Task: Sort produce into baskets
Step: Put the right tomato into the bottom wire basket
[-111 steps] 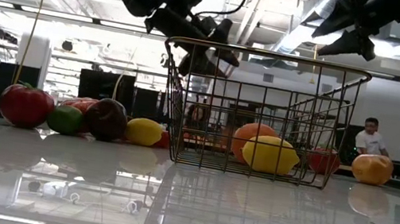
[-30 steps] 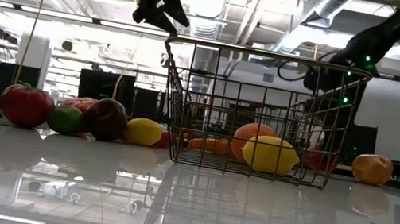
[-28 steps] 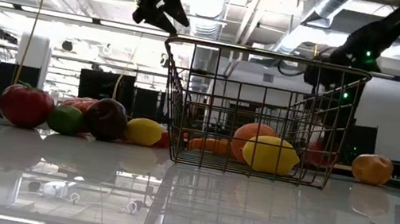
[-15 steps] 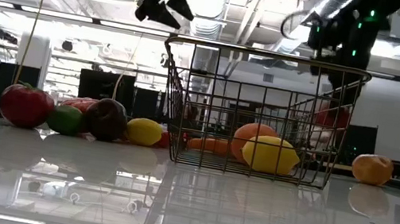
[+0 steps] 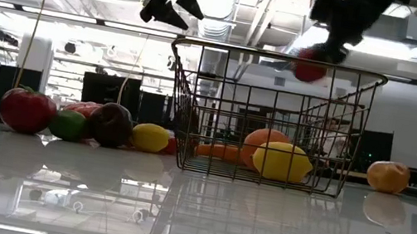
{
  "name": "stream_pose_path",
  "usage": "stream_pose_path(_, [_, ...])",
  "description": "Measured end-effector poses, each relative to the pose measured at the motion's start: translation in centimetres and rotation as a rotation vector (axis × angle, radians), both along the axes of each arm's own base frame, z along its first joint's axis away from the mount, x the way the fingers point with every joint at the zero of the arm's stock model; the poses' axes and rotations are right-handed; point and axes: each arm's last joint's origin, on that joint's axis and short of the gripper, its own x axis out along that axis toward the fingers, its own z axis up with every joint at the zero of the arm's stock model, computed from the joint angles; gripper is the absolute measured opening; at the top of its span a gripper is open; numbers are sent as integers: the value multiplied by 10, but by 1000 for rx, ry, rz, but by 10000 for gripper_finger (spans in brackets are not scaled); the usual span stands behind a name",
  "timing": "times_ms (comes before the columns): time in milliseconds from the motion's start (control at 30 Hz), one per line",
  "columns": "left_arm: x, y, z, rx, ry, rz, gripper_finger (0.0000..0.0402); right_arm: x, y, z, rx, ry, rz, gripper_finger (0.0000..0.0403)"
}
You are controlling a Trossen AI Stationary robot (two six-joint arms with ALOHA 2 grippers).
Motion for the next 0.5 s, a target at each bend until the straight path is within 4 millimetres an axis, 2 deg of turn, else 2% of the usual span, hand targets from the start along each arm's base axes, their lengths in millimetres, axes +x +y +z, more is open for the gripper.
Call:
stream_pose_path(100, [2,-3,0,-3,-2,-9,279,9,3,4,-108,-43,-3,338])
stream_pose_path(300, [3,-4,0,-14,-9,-12,279,15,8,8,-347,12,1,338])
stream_pose_path(500, [3,-4,0,-14,-9,-11,279,15,6,9,-375,3,-10,338])
